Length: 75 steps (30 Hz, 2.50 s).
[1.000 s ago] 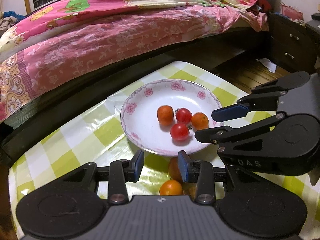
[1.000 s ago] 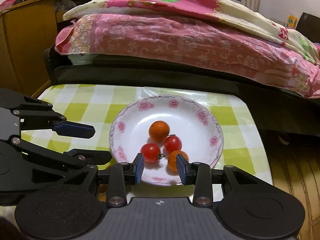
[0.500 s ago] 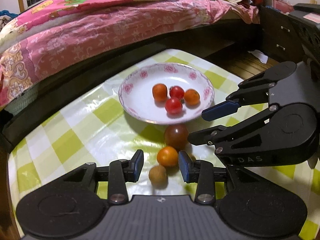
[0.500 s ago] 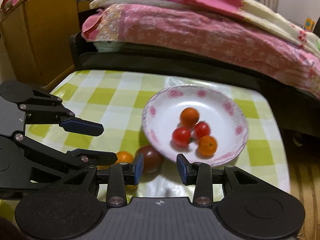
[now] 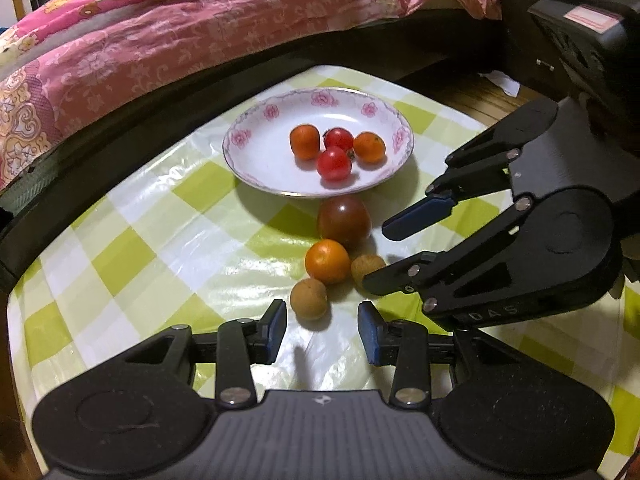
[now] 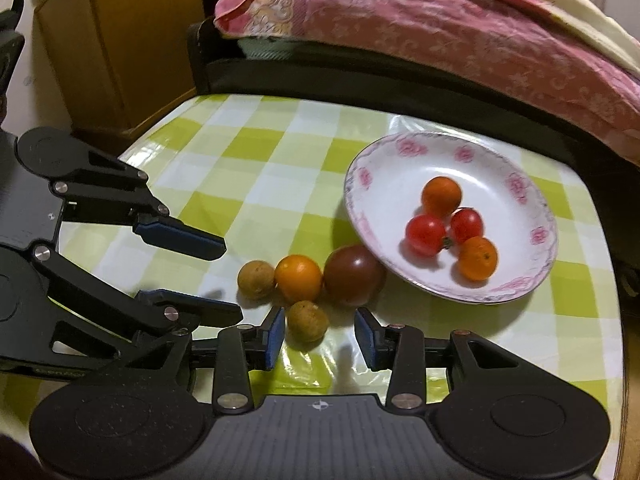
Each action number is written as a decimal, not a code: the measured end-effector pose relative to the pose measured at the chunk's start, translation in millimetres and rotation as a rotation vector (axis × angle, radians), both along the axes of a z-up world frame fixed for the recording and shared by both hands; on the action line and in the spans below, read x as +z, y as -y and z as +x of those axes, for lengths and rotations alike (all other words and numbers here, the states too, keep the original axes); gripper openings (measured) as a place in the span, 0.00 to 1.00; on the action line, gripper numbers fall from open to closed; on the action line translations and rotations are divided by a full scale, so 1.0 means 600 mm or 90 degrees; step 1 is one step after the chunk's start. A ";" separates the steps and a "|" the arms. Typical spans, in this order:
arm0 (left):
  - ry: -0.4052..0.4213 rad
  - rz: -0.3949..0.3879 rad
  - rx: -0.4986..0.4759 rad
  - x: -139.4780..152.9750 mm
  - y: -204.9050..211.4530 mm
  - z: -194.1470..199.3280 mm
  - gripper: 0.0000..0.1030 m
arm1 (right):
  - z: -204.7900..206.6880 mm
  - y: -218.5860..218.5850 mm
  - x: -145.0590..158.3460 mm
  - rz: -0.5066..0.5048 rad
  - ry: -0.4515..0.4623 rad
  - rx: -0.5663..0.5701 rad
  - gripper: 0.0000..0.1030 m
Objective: Organize fruits
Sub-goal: 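Withdraw both tools from the plate toward the remaining fruits, then grasp a small brown fruit with the left tool while the right tool grasps another, then lift the brown fruits in both tools toward the plate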
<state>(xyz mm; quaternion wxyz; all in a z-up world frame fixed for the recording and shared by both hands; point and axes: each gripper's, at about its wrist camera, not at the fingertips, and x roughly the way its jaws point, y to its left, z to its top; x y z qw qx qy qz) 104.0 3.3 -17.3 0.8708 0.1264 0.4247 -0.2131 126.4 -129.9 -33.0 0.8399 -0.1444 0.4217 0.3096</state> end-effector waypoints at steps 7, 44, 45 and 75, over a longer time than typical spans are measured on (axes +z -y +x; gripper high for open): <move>-0.013 0.001 0.002 -0.011 -0.008 -0.001 0.46 | 0.012 -0.012 -0.020 -0.003 -0.021 0.004 0.34; -0.011 0.024 0.005 -0.038 0.022 0.035 0.31 | 0.020 0.018 -0.021 -0.028 -0.050 -0.035 0.20; -0.011 0.025 0.004 -0.037 0.022 0.033 0.31 | 0.019 0.017 -0.021 -0.030 -0.049 -0.033 0.20; -0.013 0.041 -0.007 -0.035 0.021 0.015 0.37 | 0.018 0.013 -0.029 -0.046 -0.018 -0.032 0.25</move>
